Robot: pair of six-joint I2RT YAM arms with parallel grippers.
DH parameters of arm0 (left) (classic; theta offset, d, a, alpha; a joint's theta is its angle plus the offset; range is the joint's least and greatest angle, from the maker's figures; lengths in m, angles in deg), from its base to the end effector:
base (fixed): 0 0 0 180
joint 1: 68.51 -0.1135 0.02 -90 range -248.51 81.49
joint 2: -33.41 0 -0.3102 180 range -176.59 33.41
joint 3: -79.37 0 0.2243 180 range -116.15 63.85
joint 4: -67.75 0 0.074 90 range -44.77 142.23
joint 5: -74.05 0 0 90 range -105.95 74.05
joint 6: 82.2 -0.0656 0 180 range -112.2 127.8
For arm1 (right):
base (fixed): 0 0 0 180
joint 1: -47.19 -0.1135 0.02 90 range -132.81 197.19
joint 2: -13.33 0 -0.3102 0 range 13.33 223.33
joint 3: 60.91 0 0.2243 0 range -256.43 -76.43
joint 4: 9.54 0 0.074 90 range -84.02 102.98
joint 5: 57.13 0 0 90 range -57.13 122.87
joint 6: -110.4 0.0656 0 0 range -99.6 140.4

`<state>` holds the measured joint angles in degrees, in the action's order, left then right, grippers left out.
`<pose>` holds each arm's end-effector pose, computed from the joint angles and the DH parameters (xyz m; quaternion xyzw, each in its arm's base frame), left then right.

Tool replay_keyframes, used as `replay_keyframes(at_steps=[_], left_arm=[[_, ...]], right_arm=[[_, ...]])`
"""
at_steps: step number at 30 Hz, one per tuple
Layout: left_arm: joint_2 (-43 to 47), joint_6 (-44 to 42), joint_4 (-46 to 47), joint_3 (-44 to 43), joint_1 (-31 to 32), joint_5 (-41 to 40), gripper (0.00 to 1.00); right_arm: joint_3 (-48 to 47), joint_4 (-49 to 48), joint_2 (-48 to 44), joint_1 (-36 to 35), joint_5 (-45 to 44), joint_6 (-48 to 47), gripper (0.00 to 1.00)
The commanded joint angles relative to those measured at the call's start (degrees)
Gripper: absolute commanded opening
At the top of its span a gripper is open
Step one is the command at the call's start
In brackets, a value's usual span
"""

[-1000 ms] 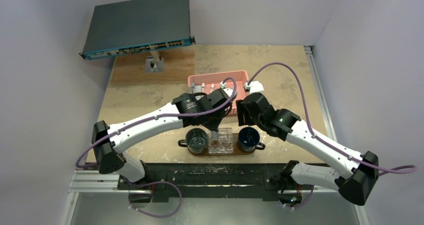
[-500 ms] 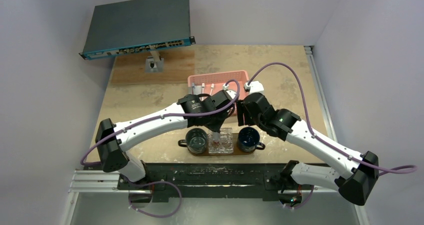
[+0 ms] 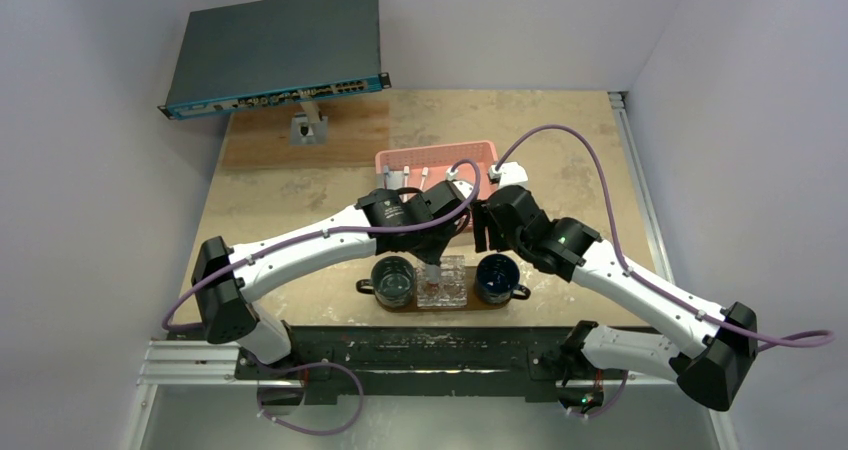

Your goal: Prepare toiletry sets of a toothbrush and toothpaste on the tray

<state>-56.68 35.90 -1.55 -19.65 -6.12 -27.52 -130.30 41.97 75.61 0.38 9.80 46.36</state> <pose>0.1555 -0.2690 0.3383 0.2589 0.9267 -0.1120 0.2483 0.1517 0.1241 0.3219 -0.0872 0.9024 0.0768 0.4150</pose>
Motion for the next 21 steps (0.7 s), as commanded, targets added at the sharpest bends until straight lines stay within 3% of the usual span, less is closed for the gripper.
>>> replay_keyframes(at_steps=[1, 21], left_arm=[[1.0, 0.8, 1.4, -0.3, 0.4, -0.6, 0.11], [5.2, -0.2, -0.2, -4.5, 0.4, 0.4, 0.34]], right_arm=[[0.2, -0.7, -0.2, 0.3, -1.2, 0.7, 0.72], [-2.7, -0.7, 0.3, 0.3, -0.6, 0.5, 0.74]])
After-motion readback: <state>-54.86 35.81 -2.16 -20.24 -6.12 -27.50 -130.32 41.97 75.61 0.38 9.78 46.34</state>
